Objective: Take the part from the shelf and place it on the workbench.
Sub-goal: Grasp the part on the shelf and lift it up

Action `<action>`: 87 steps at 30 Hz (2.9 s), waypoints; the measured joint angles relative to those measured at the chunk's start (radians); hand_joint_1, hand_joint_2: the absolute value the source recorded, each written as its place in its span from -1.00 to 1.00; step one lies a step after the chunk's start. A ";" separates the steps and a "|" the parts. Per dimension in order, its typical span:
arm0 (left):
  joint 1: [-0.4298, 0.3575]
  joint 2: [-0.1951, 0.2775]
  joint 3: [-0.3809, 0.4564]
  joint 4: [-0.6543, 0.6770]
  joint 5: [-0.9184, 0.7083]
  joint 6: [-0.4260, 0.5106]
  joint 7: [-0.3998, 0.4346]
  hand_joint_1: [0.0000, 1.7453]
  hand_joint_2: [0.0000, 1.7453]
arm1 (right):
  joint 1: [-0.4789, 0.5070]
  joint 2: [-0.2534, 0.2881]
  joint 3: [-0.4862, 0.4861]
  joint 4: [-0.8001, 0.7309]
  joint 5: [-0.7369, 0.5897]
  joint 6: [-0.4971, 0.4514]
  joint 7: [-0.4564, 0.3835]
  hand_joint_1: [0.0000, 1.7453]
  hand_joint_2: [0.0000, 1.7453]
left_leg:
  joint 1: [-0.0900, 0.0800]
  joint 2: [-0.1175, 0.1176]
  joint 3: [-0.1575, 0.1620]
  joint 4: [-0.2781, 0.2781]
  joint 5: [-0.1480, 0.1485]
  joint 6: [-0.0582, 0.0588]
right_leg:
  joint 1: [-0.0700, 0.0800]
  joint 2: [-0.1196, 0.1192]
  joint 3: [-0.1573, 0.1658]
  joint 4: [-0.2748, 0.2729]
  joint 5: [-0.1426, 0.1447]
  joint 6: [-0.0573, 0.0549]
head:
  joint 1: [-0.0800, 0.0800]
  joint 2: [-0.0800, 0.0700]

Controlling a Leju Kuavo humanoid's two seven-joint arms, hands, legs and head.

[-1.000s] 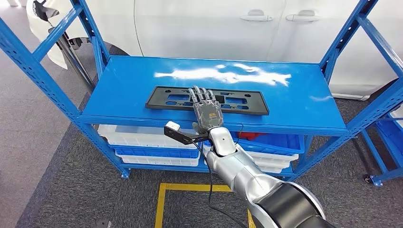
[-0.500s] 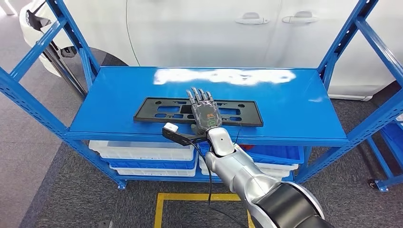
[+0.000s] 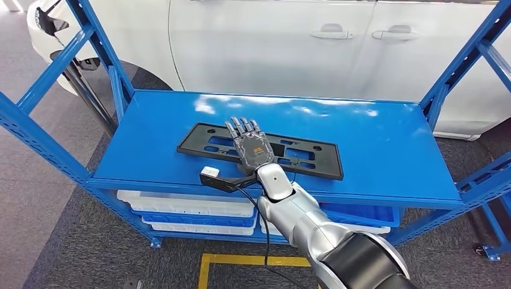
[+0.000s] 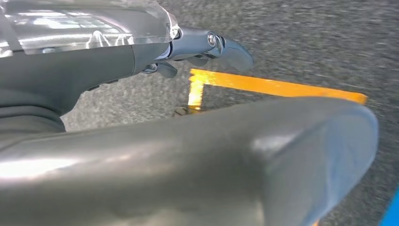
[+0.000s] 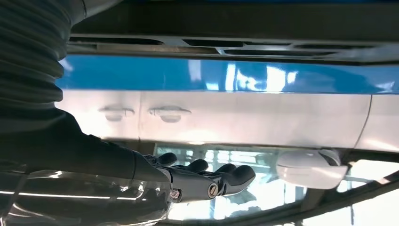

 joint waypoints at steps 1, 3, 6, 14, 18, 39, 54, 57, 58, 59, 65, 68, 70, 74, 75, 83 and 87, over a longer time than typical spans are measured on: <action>-0.001 -0.001 0.000 0.000 0.002 -0.001 -0.003 -1.00 -1.00 | -0.002 0.001 0.006 0.000 0.008 0.019 0.008 -1.00 1.00 | -0.001 0.000 0.001 0.003 -0.008 -0.005 | 0.002 0.000 0.009 -0.039 0.021 -0.006 | 0.000 0.000; -0.002 -0.001 0.001 0.001 0.007 -0.001 -0.010 -1.00 -1.00 | -0.005 0.004 0.019 0.002 0.026 0.073 0.035 -1.00 1.00 | -0.002 0.000 0.002 0.011 -0.016 -0.016 | 0.007 0.000 0.011 -0.060 0.018 -0.018 | -0.001 0.000; -0.004 0.001 0.001 0.001 0.012 -0.004 -0.016 -1.00 -1.00 | -0.015 0.011 0.041 0.003 0.055 0.163 0.089 -1.00 1.00 | 0.000 0.003 -0.008 0.049 -0.044 -0.032 | 0.000 0.002 0.030 -0.067 0.017 -0.034 | -0.001 0.000; -0.006 0.004 0.002 0.001 0.012 -0.005 -0.017 -1.00 -1.00 | -0.026 0.019 0.077 0.006 0.075 0.216 0.121 -0.56 1.00 | 0.013 0.005 -0.114 0.147 -0.015 -0.050 | -0.001 0.004 0.059 -0.065 -0.007 -0.036 | -0.001 0.000; -0.010 0.004 0.002 0.001 0.012 -0.004 -0.016 -1.00 -1.00 | -0.029 0.020 0.089 0.006 0.094 0.245 0.141 0.86 1.00 | 0.003 0.005 -0.065 0.015 0.029 -0.026 | 0.002 0.004 0.059 -0.063 -0.012 -0.015 | -0.001 0.000; -0.012 0.000 0.004 0.002 0.019 -0.010 -0.028 -1.00 -1.00 | -0.043 0.021 0.113 0.004 0.114 0.311 0.200 1.00 1.00 | 0.004 0.003 -0.139 0.194 -0.067 -0.046 | -0.003 -0.002 0.056 -0.060 -0.012 -0.035 | -0.001 0.000; -0.013 0.006 0.004 0.002 0.019 -0.015 -0.031 -1.00 -1.00 | -0.042 0.020 0.114 0.004 0.114 0.316 0.212 1.00 1.00 | 0.014 0.005 -0.060 0.024 0.029 -0.001 | -0.004 0.000 -0.013 0.102 -0.111 0.014 | -0.001 0.000; -0.013 0.006 0.004 0.002 0.015 -0.019 -0.046 -1.00 -1.00 | -0.038 0.017 0.114 0.004 0.112 0.316 0.214 0.98 1.00 | 0.011 0.005 -0.061 0.025 0.029 0.001 | -0.004 -0.001 -0.084 0.248 -0.154 0.015 | -0.001 0.000; -0.013 0.006 0.003 0.002 0.012 -0.021 -0.063 -1.00 -1.00 | -0.038 0.016 0.114 0.005 0.111 0.316 0.214 0.96 1.00 | 0.011 0.004 -0.061 0.025 0.028 0.001 | -0.004 -0.001 -0.074 0.225 -0.132 0.013 | -0.001 0.000; -0.014 0.005 0.002 0.002 0.009 -0.023 -0.082 -1.00 -1.00 | -0.040 0.015 0.114 0.004 0.110 0.315 0.214 0.96 1.00 | 0.011 0.003 -0.060 0.026 0.027 -0.001 | -0.004 -0.001 -0.046 0.165 -0.096 0.009 | -0.001 0.000; -0.017 0.004 -0.002 0.002 0.004 -0.031 -0.141 -1.00 -1.00 | -0.048 0.010 0.113 0.004 0.105 0.306 0.211 0.96 1.00 | 0.006 0.002 -0.064 0.031 0.021 -0.026 | 0.003 0.001 0.046 -0.045 -0.022 -0.015 | -0.001 0.000; -0.018 0.004 -0.006 0.002 0.000 -0.028 -0.142 -1.00 -1.00 | -0.051 0.009 0.113 0.001 0.101 0.294 0.210 0.96 1.00 | 0.007 0.004 -0.086 0.089 -0.020 -0.041 | -0.004 -0.001 0.055 -0.057 -0.018 -0.028 | -0.001 0.000; -0.019 0.004 -0.010 0.002 -0.001 -0.028 -0.143 -1.00 -1.00 | -0.052 0.009 0.112 0.000 0.096 0.278 0.207 0.96 1.00 | 0.009 0.005 -0.144 0.216 -0.081 -0.048 | -0.004 -0.001 0.057 -0.057 -0.019 -0.032 | -0.001 0.000; -0.020 0.006 -0.012 0.002 0.022 -0.028 -0.160 -1.00 -1.00 | -0.053 0.001 0.089 -0.024 0.037 0.151 0.155 0.96 1.00 | 0.011 0.005 -0.167 0.250 -0.050 -0.051 | -0.003 0.001 0.059 -0.053 -0.022 -0.032 | -0.001 0.000; -0.021 0.007 -0.010 0.002 0.032 -0.029 -0.165 -1.00 -1.00 | -0.053 -0.004 0.075 -0.046 0.002 0.089 0.116 0.96 1.00 | 0.011 0.006 -0.136 0.179 -0.014 -0.048 | -0.003 0.003 0.059 -0.050 -0.023 -0.030 | -0.001 0.000; -0.023 0.009 0.001 0.002 0.058 -0.037 -0.180 -1.00 -1.00 | -0.034 -0.053 -0.029 -0.246 -0.197 -0.091 -0.117 0.96 1.00 | 0.011 0.003 -0.064 0.025 0.032 -0.004 | 0.001 0.005 0.033 0.005 -0.063 0.008 | -0.001 0.000; -0.021 0.010 0.003 0.002 0.065 -0.030 -0.184 -1.00 -1.00 | 0.064 -0.083 -0.112 -0.480 -0.547 -0.125 -0.435 0.96 1.00 | 0.010 0.002 -0.065 0.025 0.032 0.003 | -0.003 0.003 -0.078 0.240 -0.163 0.016 | -0.001 0.000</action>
